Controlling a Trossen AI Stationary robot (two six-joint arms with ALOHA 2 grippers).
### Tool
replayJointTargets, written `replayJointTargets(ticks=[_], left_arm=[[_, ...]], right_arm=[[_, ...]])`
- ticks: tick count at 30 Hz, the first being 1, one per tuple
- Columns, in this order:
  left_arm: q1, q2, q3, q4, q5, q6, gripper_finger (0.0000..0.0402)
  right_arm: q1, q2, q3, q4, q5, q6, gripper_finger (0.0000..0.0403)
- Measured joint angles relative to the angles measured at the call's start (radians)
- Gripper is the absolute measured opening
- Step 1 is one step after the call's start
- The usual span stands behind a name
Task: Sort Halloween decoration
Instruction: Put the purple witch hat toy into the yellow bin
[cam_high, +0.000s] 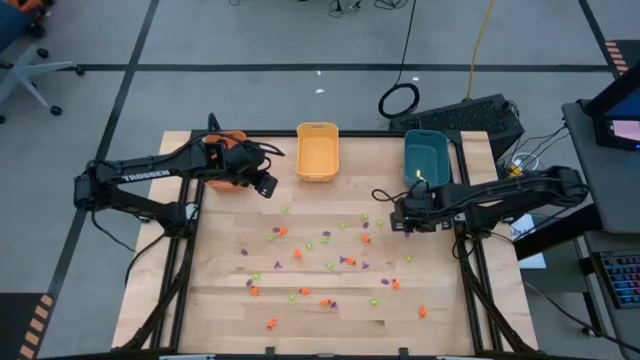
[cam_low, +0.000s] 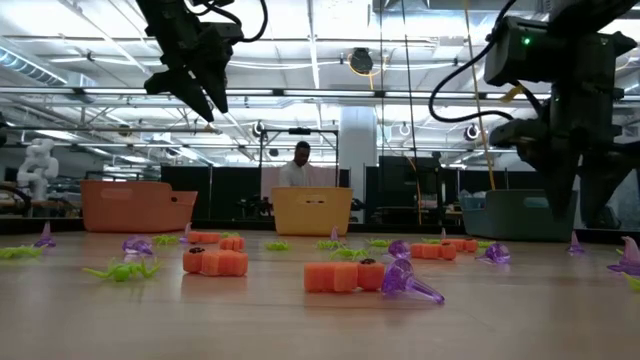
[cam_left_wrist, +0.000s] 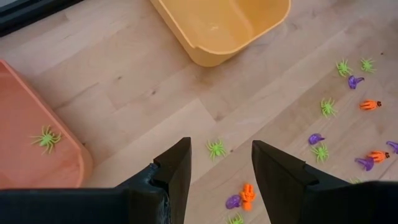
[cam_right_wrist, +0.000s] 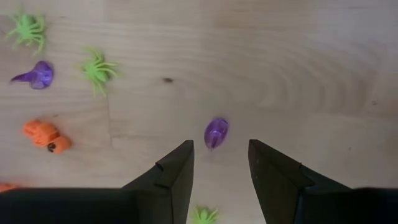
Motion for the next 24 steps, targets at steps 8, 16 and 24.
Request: replayJointTargets(ticks=[8,16,24], left_arm=[[0.0,0.0,0.0,0.0,0.0,-0.001,0.0167],[0.0,0.0,0.0,0.001,0.0,0.0,0.0167],[0.0,0.0,0.0,0.001,0.0,0.0,0.0167]], right_arm=[[0.0,0.052,0.0,0.049,-0.005,-0.011,0.0139],[0.0,0.102,0.0,0.057,-0.029,-0.023,0.0139],[0.0,0.132,0.0,0.07,-0.029,-0.042,0.0113]])
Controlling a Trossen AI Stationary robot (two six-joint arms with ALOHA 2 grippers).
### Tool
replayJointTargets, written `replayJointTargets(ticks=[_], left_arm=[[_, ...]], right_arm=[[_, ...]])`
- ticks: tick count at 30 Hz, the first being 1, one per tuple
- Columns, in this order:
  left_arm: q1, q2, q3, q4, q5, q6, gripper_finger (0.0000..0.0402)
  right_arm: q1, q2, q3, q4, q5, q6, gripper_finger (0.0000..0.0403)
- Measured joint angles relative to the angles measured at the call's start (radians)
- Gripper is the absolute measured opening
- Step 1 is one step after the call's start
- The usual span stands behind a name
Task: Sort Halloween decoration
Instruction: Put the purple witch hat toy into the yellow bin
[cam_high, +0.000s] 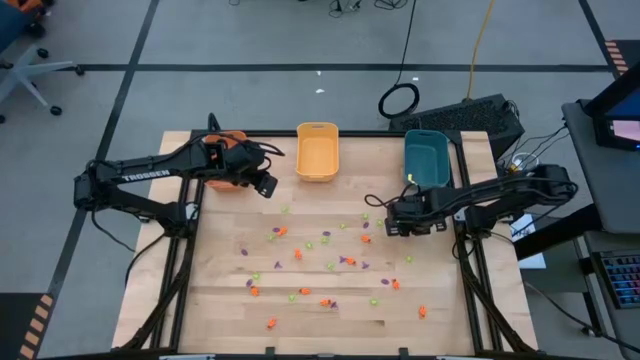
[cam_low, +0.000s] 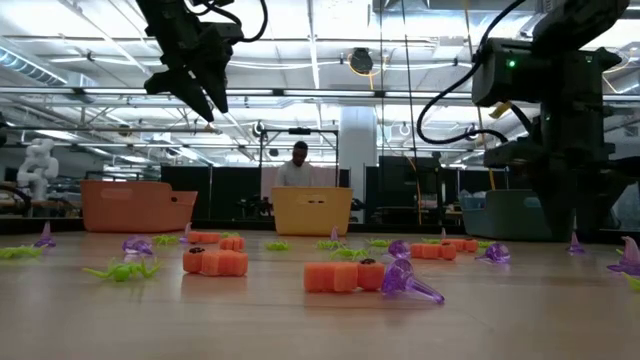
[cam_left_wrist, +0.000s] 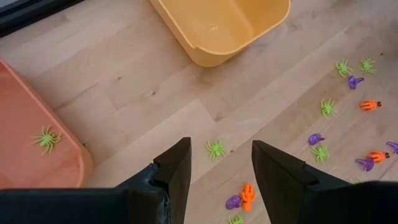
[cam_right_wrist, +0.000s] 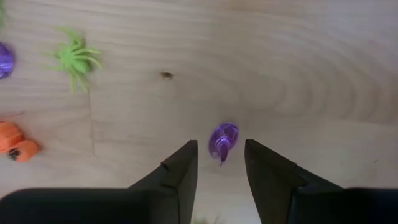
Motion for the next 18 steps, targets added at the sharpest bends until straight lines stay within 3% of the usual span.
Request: replayJointTargets(ticks=[18], left_arm=[[0.0,0.0,0.0,0.0,0.0,0.0,0.0167]], right_arm=[[0.0,0.009,0.0,0.013,0.002,-0.031,0.0014]])
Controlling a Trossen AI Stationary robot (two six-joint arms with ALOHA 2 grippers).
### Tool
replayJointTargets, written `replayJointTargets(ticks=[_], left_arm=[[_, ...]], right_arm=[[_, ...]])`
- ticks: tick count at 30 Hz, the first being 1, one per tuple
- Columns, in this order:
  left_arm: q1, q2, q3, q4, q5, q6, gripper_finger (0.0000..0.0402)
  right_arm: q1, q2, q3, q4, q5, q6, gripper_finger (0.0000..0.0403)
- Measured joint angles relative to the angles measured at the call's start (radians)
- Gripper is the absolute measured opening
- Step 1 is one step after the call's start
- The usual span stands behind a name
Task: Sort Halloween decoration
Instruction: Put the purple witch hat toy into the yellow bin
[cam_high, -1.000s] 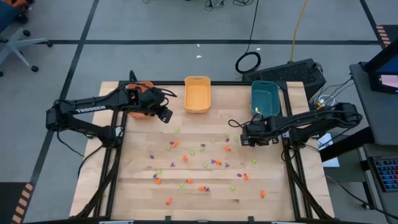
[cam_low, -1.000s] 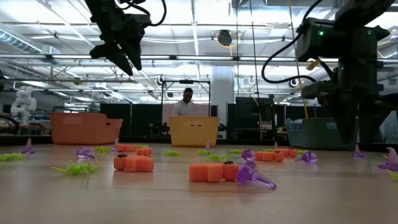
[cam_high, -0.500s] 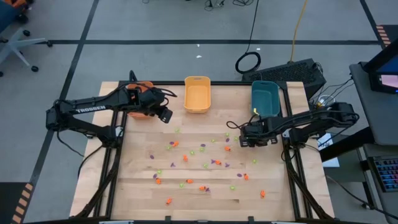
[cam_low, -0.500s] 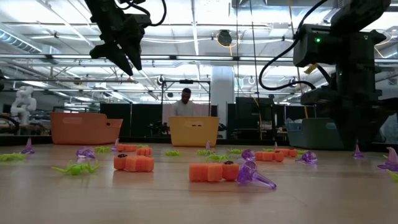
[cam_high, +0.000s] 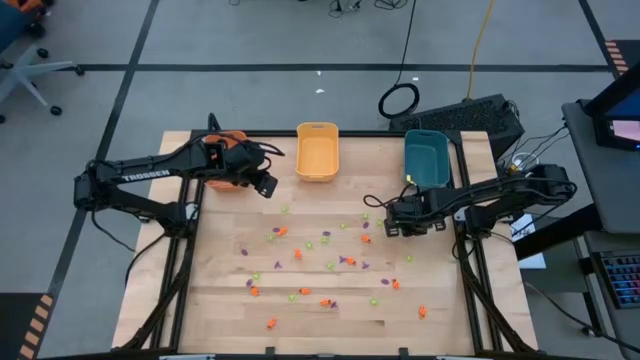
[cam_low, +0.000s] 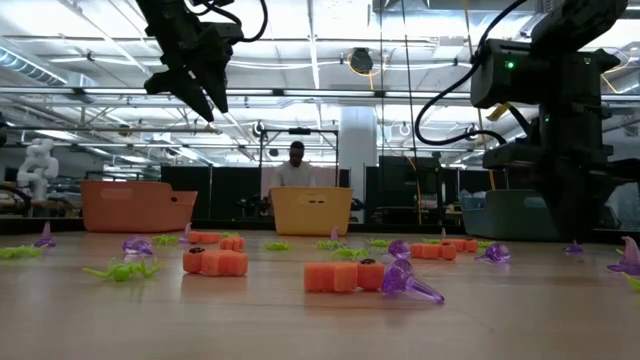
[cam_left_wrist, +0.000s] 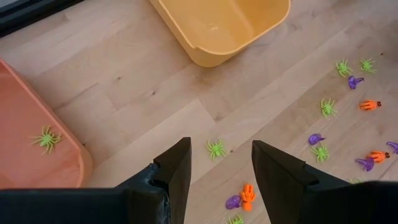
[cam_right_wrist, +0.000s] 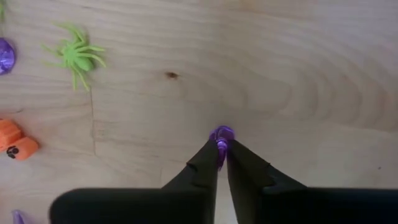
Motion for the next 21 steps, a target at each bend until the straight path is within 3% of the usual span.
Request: replayJointTargets(ticks=[11,21], left_arm=[[0.0,0.0,0.0,0.0,0.0,0.0,0.0167],[0.0,0.0,0.0,0.0,0.0,0.001,0.0167]], right_arm=[[0.0,-0.001,0.001,0.006,-0.002,-0.026,0.0001],[0.0,-0.067,0.001,0.13,-0.029,-0.063,0.0001]])
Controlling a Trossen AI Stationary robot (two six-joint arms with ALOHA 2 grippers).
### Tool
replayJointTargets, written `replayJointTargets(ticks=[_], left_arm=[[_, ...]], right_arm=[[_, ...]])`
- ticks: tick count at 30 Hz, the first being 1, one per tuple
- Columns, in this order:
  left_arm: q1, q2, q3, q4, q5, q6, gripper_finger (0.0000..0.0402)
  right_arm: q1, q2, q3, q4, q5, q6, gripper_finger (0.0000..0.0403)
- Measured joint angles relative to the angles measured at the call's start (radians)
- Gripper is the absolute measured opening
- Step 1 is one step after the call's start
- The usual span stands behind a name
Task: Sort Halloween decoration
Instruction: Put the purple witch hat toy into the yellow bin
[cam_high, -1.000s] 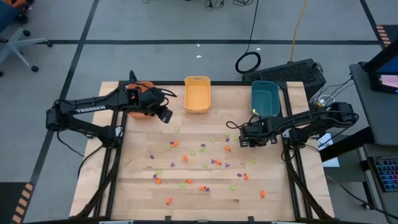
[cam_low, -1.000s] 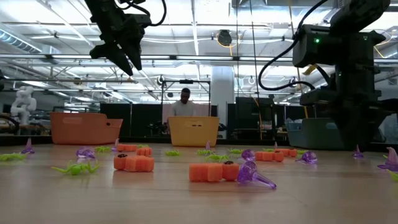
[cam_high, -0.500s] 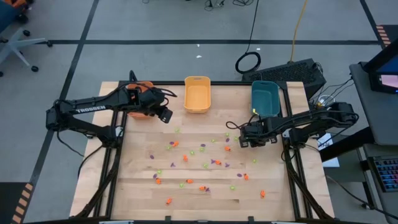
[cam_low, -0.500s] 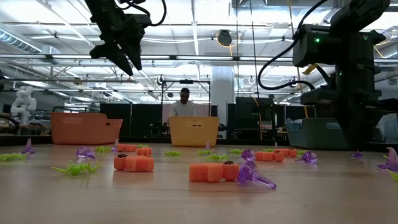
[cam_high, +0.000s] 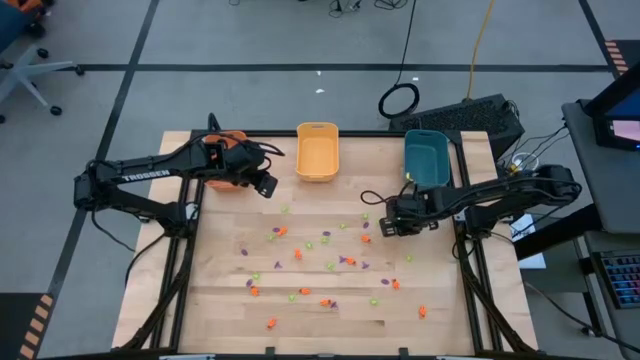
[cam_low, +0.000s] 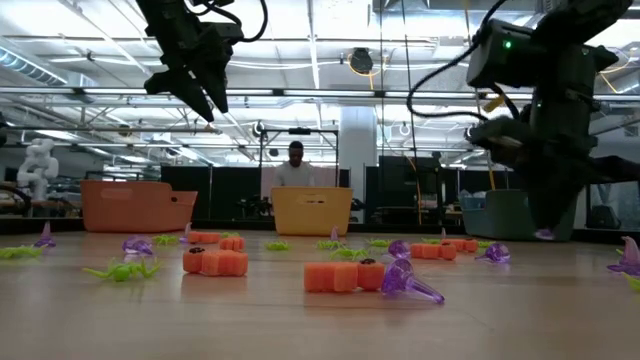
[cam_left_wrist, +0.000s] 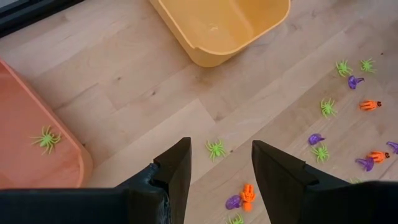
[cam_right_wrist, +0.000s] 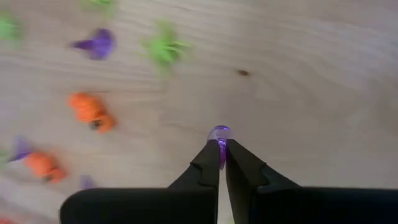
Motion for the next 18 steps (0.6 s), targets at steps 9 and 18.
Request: replayJointTargets(ticks=[9,18], left_arm=[[0.0,0.0,0.0,0.014,0.001,0.007,0.0167],[0.0,0.0,-0.001,0.034,0.008,0.007,0.0167]], right_arm=[[0.0,-0.073,0.0,0.111,0.0,-0.04,0.0],[0.0,-0.086,0.0,0.289,0.003,-0.092,0.0]])
